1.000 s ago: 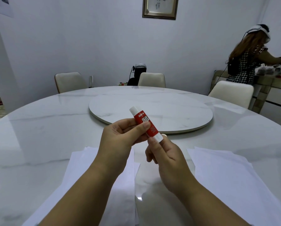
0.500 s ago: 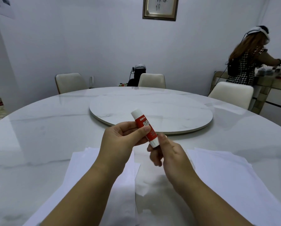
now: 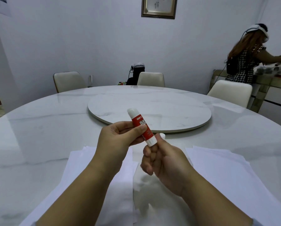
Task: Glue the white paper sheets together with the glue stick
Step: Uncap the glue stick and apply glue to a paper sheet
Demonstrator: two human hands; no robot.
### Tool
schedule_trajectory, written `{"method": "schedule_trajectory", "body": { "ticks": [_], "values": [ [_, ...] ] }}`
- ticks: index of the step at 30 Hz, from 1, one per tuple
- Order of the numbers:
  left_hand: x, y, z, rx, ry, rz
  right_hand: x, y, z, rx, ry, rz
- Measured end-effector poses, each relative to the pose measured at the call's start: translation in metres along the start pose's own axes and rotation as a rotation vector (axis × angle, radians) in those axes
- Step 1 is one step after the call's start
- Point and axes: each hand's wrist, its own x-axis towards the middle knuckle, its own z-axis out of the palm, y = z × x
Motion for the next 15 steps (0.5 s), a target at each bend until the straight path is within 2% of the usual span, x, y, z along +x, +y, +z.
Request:
{"method": "schedule_trajectory", "body": {
  "ticks": [3,5,8,12,13,15],
  "values": [
    [-0.0001,-0.0007,-0.0011,0.024,0.024,0.001,0.0003,0.0056,-0.0019,-0.469,0.112,-0.204],
    [0.0004,-0.0011,-0.0016,0.019,0.028,-0.001,0.0014,0.0074,-0.004,-0.559,0.178,-0.366],
    [0.0015,-0.0008,-0.0016,0.002,0.02,0.002,0.0024,0.0074,-0.0034,-0.451,0.171,-0.33],
    [0.0019,-0.0014,-0.0003,0.018,0.006,0.006,0.0027,0.0045,0.0006,-0.075,0.025,-0.064],
    [0.002,-0.0022,-0.0002,0.033,0.013,0.006,0.0034,0.0058,0.0005,-0.079,0.023,-0.042],
    [0.0021,-0.0035,-0.0008,0.06,0.036,0.007,0.0052,0.0095,-0.0003,-0.255,0.068,-0.098]
  ]
}}
